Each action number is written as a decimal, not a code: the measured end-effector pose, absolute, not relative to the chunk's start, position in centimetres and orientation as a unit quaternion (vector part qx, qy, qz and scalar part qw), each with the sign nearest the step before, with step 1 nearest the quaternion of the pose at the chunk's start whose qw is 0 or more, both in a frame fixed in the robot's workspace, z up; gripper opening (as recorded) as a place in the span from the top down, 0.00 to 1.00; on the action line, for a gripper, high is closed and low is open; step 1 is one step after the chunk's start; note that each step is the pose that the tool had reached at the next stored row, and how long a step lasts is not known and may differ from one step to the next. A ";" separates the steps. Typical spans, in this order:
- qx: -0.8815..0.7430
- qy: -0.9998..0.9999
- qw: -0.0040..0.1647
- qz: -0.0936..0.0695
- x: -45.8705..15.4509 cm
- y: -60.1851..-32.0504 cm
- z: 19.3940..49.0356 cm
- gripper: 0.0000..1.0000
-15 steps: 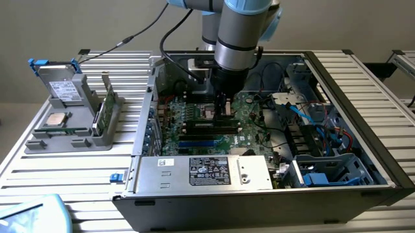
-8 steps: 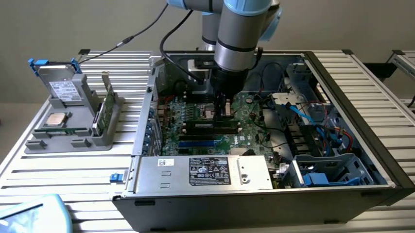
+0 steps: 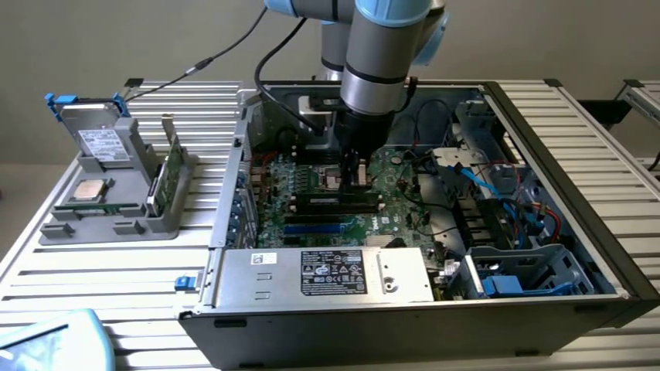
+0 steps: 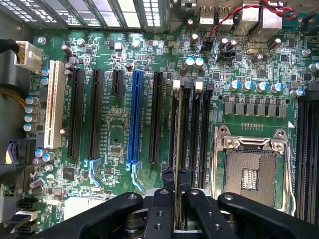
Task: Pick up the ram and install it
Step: 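Insert the ram into the slot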
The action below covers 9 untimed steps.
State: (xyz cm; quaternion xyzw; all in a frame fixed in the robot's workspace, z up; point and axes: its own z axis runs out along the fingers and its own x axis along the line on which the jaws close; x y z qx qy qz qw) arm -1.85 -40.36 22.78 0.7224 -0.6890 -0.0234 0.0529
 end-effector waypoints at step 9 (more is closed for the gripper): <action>0.722 -0.689 0.053 -0.023 -1.8 -40.3 22.7 0.86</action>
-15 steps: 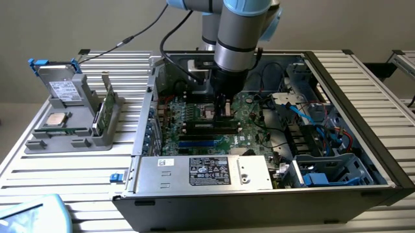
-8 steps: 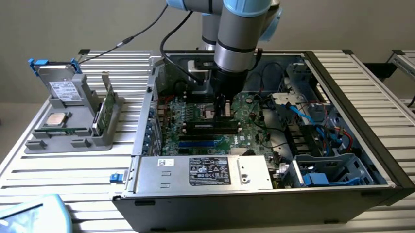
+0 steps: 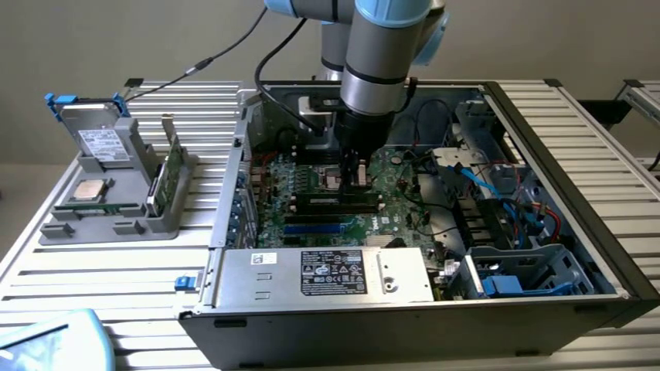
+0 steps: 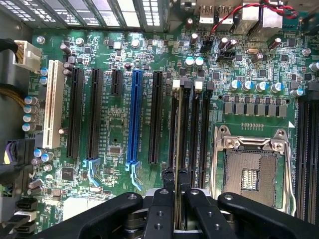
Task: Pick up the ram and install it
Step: 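Insert the ram into the slot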
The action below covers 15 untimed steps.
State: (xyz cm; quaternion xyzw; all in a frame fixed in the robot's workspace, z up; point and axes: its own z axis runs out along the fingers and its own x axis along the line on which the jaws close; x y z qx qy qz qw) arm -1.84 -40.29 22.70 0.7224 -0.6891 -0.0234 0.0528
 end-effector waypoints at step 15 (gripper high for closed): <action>0.721 -0.691 0.053 -0.023 -1.9 -40.3 22.9 0.86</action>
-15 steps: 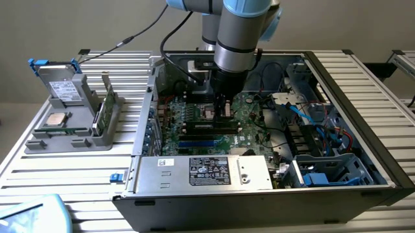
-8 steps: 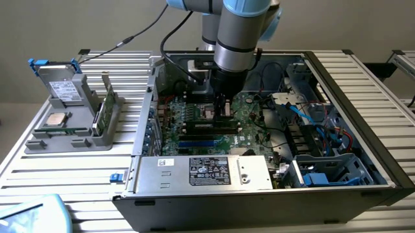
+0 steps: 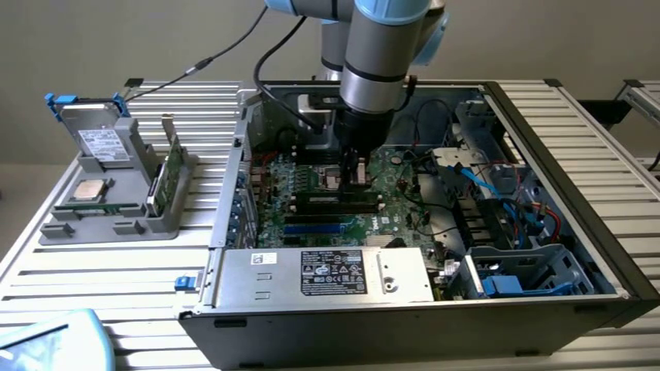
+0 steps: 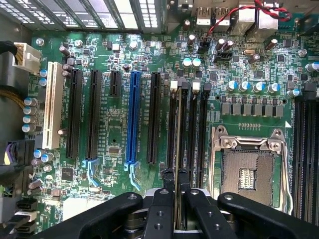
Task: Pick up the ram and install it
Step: 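Insert the ram into the slot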
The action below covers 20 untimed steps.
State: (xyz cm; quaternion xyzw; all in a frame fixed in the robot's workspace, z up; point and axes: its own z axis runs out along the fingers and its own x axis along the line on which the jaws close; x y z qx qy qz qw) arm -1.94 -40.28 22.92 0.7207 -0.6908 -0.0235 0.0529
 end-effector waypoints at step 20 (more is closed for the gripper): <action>0.721 -0.691 0.053 -0.024 -1.8 -40.7 22.9 0.86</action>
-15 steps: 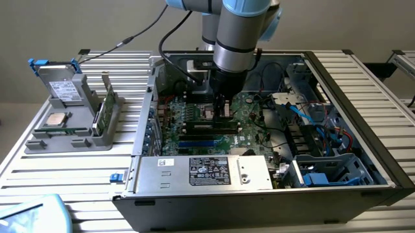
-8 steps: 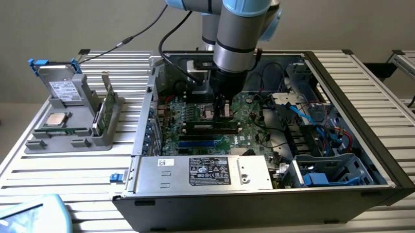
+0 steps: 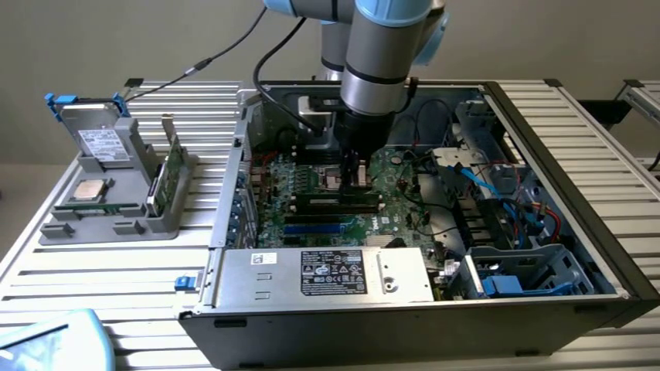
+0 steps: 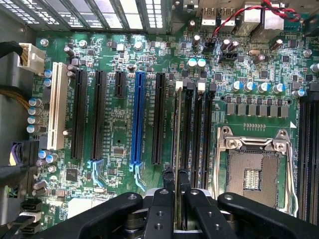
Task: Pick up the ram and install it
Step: 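Insert the ram into the slot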
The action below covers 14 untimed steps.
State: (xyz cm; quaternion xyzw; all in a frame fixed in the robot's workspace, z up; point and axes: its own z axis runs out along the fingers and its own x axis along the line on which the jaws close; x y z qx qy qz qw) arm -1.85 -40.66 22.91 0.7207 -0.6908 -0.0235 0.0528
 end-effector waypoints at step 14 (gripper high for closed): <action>0.721 -0.691 0.055 -0.021 -1.8 -40.7 22.7 0.86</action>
